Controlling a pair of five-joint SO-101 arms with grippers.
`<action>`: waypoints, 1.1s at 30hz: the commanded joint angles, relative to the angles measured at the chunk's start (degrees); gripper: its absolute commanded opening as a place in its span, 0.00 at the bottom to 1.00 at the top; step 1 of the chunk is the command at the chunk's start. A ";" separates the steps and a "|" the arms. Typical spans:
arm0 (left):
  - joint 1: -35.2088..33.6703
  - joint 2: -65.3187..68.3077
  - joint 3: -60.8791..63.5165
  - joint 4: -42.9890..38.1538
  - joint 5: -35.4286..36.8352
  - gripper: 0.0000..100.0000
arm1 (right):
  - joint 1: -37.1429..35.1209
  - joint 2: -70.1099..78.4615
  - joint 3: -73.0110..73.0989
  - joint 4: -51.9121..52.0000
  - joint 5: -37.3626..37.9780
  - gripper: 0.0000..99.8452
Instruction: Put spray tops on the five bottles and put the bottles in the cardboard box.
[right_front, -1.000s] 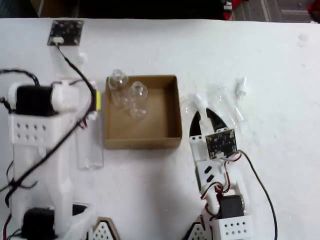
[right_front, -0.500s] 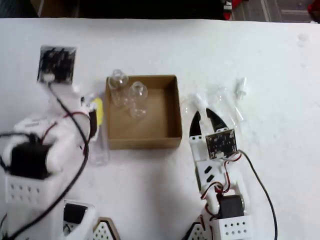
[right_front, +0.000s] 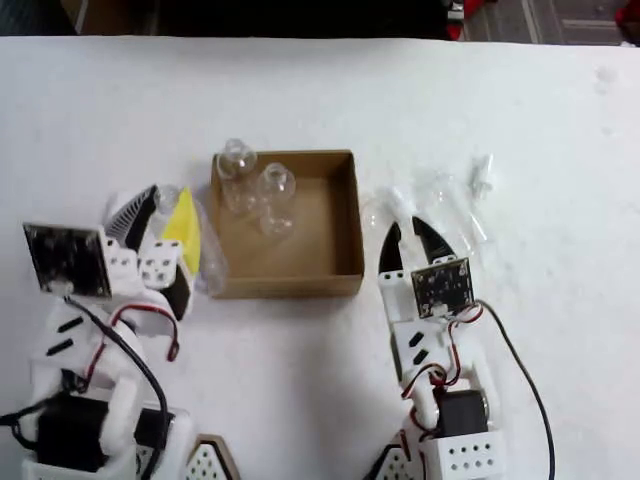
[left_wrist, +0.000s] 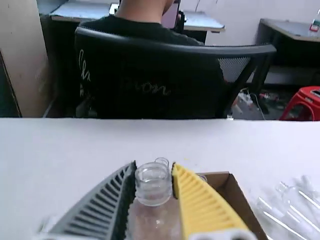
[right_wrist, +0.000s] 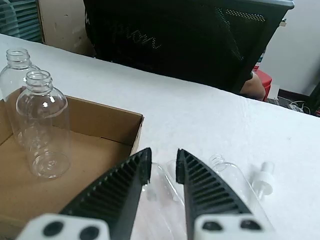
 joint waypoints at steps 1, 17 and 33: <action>1.01 -6.90 6.77 -9.85 0.97 0.02 | -0.31 -0.13 0.44 0.31 0.62 0.07; 8.92 -18.51 42.90 -47.74 -5.01 0.02 | -0.40 -0.13 0.44 1.10 0.62 0.07; 6.20 -18.24 45.19 -42.20 -7.03 0.02 | -0.66 -0.13 0.44 1.10 0.62 0.07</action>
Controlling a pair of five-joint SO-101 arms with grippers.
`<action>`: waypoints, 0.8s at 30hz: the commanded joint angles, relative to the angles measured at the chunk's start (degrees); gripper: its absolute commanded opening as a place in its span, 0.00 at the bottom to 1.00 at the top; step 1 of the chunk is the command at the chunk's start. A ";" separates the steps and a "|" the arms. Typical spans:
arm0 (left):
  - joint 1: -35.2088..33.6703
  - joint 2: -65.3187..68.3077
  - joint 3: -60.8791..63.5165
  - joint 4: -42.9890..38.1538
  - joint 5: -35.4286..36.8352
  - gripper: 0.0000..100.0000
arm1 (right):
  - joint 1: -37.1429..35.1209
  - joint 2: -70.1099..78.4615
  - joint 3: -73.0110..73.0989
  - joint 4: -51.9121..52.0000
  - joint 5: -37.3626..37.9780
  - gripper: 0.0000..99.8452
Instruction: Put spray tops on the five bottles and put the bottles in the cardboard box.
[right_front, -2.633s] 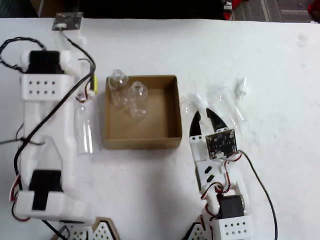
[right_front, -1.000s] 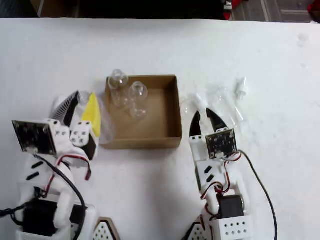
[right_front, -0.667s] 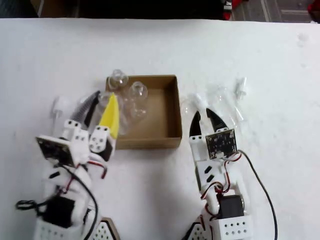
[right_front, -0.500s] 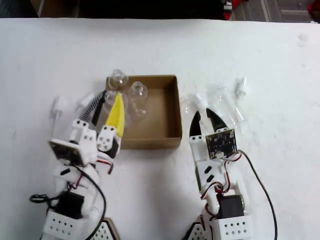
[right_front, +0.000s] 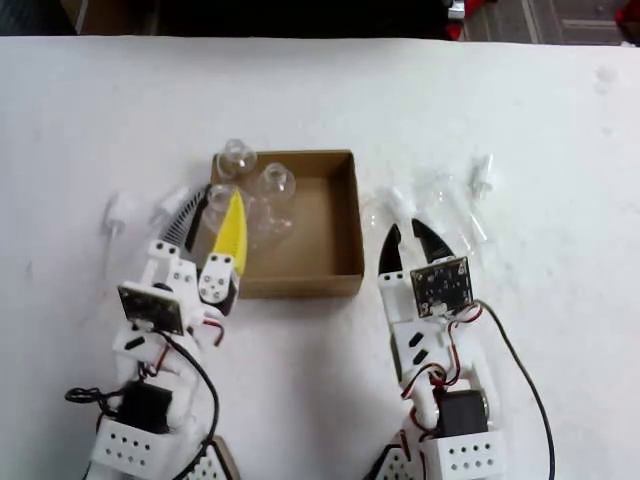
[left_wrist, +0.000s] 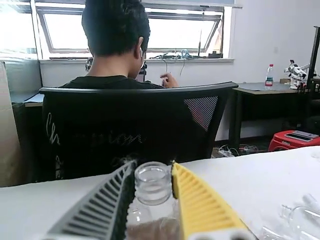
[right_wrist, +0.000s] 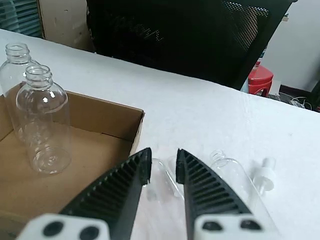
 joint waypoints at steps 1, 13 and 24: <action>-0.84 -0.84 -0.09 5.10 -0.44 0.02 | -0.66 -0.13 0.44 0.13 0.62 0.07; 1.71 -0.84 -0.09 13.45 -0.62 0.02 | -0.66 -0.13 0.44 0.13 0.62 0.07; 1.63 -0.84 -0.09 22.15 -0.79 0.02 | -0.48 -0.13 0.44 0.22 0.62 0.07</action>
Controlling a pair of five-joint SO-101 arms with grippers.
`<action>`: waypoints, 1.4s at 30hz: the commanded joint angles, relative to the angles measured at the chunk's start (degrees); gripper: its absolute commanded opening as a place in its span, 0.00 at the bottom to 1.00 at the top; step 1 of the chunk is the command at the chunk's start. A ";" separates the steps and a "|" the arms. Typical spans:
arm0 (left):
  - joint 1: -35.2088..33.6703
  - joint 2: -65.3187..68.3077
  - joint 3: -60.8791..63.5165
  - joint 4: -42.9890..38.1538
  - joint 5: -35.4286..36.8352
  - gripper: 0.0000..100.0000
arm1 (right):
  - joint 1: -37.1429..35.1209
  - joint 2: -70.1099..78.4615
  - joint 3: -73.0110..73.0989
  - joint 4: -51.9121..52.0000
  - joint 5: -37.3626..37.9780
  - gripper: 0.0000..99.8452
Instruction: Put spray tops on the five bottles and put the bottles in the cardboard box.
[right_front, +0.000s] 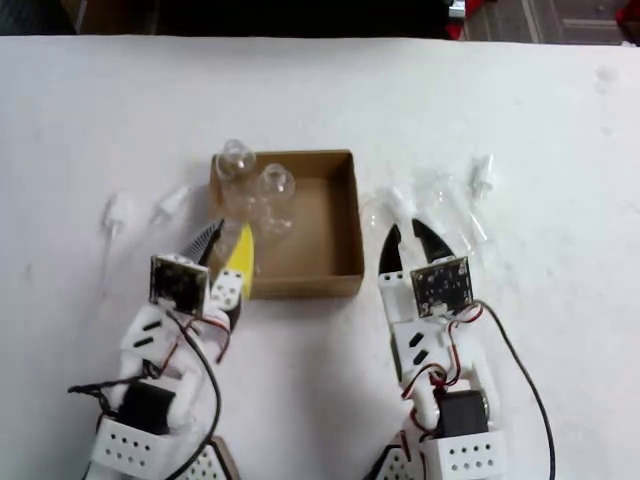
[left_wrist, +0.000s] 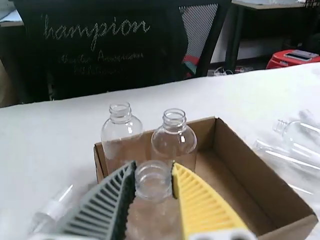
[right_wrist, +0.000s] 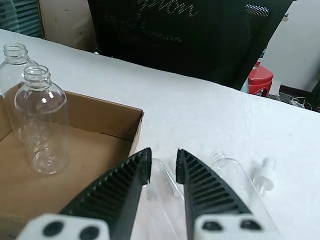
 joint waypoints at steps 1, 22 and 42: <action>0.75 -0.84 -0.09 2.02 -0.53 0.02 | -0.57 -0.13 0.44 0.22 0.62 0.07; 0.66 -1.19 -0.09 5.10 -0.18 0.02 | -0.57 -0.13 0.44 0.22 0.62 0.07; -2.15 -1.19 -0.09 7.21 3.25 0.23 | -0.48 -0.13 0.44 0.22 0.62 0.07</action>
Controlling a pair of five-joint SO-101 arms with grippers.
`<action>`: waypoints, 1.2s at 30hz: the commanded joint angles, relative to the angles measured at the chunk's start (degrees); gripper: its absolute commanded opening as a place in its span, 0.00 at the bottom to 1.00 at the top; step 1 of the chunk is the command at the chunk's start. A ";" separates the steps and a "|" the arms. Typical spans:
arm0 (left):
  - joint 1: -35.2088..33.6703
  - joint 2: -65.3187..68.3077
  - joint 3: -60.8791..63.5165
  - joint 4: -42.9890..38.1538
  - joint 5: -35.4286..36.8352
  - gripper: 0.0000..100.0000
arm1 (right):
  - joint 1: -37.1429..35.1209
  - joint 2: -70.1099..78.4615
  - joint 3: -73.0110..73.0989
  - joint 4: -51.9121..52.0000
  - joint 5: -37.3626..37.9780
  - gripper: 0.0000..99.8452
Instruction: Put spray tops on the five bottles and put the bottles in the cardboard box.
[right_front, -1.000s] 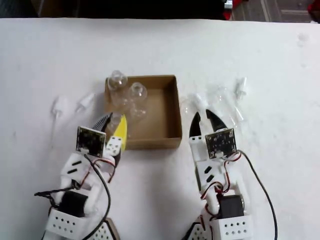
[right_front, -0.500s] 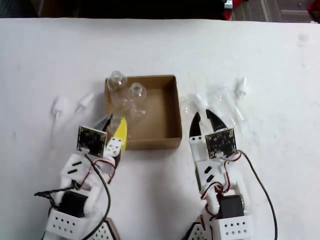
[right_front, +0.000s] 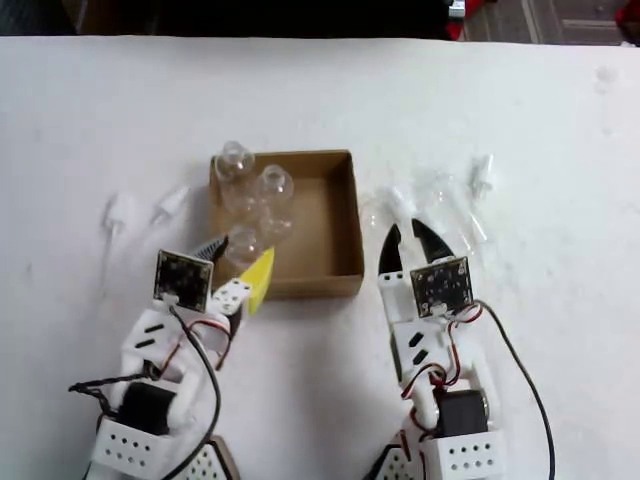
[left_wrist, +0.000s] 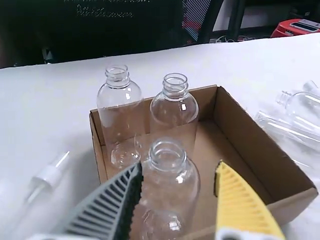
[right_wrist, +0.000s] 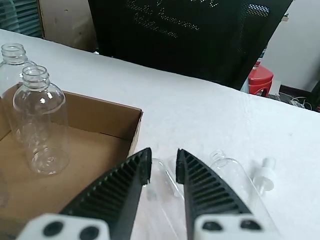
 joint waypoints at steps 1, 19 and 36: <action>-1.98 -0.84 -0.09 0.09 1.58 0.23 | -0.48 -0.13 0.44 0.22 0.62 0.07; -6.46 -3.30 -19.52 12.04 6.86 0.23 | -0.40 -0.13 0.44 0.22 0.62 0.07; -6.90 39.16 -56.97 26.46 6.77 0.23 | -0.40 -0.13 0.44 0.22 0.62 0.07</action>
